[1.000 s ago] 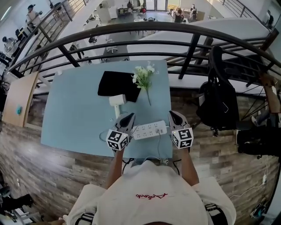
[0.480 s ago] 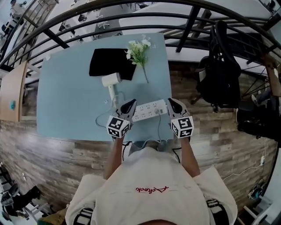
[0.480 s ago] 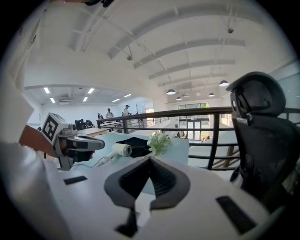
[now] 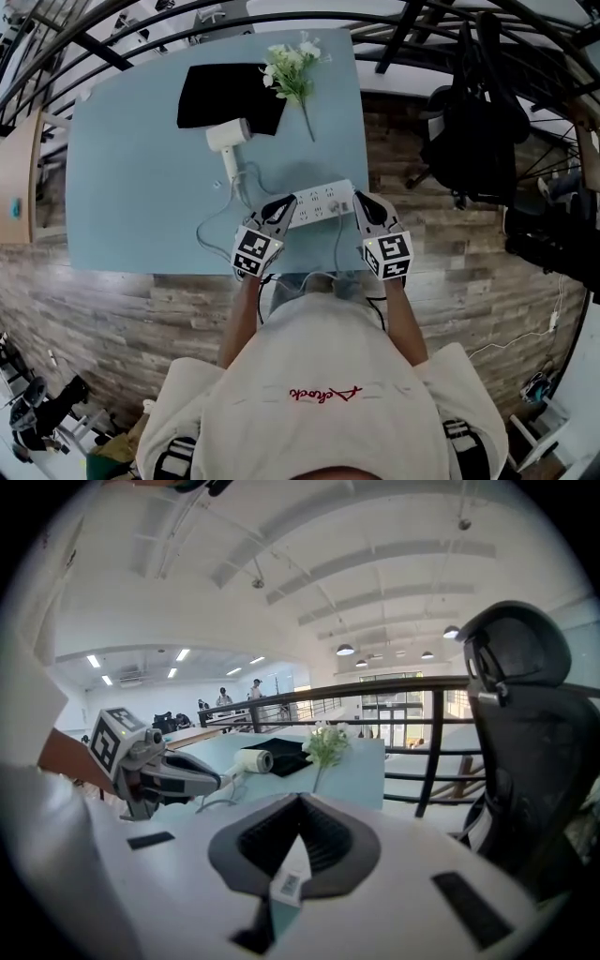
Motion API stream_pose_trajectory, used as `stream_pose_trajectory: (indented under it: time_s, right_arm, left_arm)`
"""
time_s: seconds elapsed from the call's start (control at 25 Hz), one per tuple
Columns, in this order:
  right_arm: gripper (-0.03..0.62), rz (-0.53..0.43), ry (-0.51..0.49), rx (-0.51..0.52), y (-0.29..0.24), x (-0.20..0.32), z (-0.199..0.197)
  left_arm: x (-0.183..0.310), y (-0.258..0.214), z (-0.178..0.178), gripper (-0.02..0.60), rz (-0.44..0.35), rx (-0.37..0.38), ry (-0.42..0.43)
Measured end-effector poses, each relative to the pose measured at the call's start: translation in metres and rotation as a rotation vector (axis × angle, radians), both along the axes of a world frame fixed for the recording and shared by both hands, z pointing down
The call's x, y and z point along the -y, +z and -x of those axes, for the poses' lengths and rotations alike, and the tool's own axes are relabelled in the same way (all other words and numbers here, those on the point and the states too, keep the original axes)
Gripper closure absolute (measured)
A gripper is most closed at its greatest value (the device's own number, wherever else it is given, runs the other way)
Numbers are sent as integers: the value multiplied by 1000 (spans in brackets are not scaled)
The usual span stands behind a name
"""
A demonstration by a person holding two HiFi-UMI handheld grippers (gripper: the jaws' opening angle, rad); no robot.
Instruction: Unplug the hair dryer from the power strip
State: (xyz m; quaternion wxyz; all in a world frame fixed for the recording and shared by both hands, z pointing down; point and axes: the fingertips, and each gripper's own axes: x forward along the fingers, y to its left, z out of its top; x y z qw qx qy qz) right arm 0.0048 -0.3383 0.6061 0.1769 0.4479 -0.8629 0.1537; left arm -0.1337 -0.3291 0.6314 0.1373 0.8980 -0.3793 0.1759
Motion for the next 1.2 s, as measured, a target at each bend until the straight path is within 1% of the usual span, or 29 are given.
stream_pose_trajectory:
  time_s: [0.12, 0.36, 0.52, 0.72, 0.84, 0.96, 1.2]
  right_arm:
    - [577, 20, -9, 12, 7, -7, 7]
    - [577, 44, -33, 16, 15, -13, 19]
    - [577, 63, -36, 8, 21, -20, 19]
    - [577, 83, -33, -6, 32, -26, 17]
    - [577, 95, -40, -9, 36, -30, 18]
    - [577, 103, -51, -10, 40, -34, 20]
    - [576, 127, -60, -5, 44, -37, 22]
  left_arm:
    - [-5, 12, -1, 572, 31, 5, 0]
    - [-18, 40, -4, 572, 72, 93, 43]
    - [-30, 60, -8, 572, 99, 163, 84]
    - [-33, 75, -9, 572, 118, 204, 100]
    - [-35, 85, -11, 572, 132, 249, 121]
    - [-35, 87, -11, 572, 138, 255, 111]
    - [-35, 88, -10, 572, 149, 224, 87]
